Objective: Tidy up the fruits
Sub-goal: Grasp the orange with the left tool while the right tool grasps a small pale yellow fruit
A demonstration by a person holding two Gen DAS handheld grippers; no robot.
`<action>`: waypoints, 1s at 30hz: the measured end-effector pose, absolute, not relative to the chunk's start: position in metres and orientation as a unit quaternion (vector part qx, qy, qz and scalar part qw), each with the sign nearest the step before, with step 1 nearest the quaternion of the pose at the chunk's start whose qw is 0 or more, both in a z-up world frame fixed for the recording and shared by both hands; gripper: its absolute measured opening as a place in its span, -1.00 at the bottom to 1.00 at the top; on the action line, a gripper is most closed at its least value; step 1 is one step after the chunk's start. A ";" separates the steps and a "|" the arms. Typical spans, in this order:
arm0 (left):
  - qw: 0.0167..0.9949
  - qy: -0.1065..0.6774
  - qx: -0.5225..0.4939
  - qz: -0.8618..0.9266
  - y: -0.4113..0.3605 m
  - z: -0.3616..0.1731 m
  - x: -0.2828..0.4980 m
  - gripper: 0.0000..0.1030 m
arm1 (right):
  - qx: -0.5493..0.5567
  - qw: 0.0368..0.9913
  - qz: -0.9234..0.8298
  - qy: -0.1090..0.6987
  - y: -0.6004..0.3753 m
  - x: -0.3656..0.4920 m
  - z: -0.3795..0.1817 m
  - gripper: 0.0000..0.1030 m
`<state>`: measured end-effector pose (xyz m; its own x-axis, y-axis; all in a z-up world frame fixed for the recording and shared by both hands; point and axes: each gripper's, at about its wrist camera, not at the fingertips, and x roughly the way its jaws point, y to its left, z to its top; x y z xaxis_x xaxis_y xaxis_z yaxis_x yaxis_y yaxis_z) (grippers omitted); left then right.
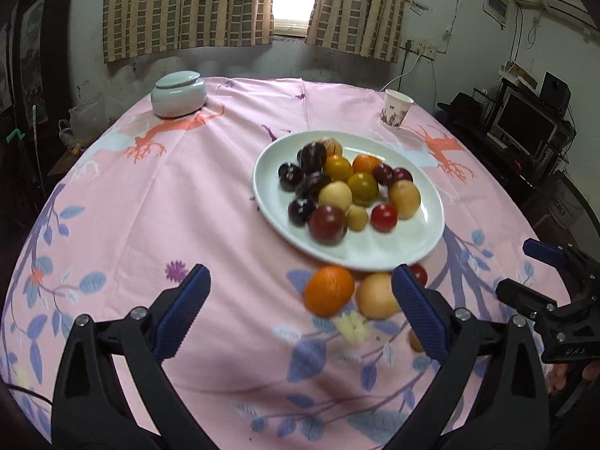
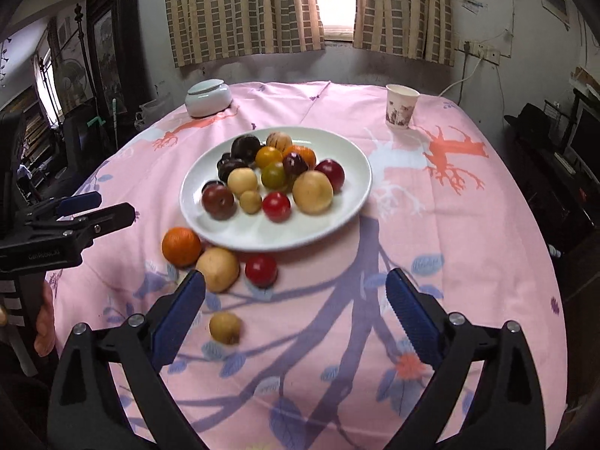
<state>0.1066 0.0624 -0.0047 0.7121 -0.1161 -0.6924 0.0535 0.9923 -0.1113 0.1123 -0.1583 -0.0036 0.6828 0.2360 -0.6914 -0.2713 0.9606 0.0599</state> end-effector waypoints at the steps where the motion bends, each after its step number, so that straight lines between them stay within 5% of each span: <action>1: 0.923 0.381 -0.040 -0.042 0.062 -0.011 0.100 0.92 | -0.019 0.917 0.134 0.375 -0.158 0.105 -0.008 0.89; 12: 0.916 0.399 -0.018 -0.040 0.066 -0.029 0.075 0.92 | 0.024 0.885 0.184 0.428 -0.129 0.098 -0.048 0.87; 17: 0.912 0.408 -0.034 -0.027 0.083 -0.033 0.072 0.92 | 0.026 0.867 0.203 0.455 -0.114 0.110 -0.062 -0.11; 22: 0.908 0.416 -0.050 -0.019 0.094 -0.037 0.073 0.92 | 0.012 0.866 0.199 0.459 -0.106 0.115 -0.067 -0.17; 24: 0.906 0.419 -0.054 -0.022 0.094 -0.037 0.074 0.92 | 0.001 0.866 0.194 0.461 -0.103 0.117 -0.071 -0.46; 30: 0.907 0.419 -0.042 -0.026 0.083 -0.033 0.080 0.92 | -0.031 0.873 0.183 0.450 -0.100 0.110 -0.064 -0.46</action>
<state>0.0800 0.0827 -0.0330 0.6472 -0.0828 -0.7578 0.0126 0.9951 -0.0980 0.1096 -0.1004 -0.0643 0.5275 0.2922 -0.7977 -0.3482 0.9309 0.1107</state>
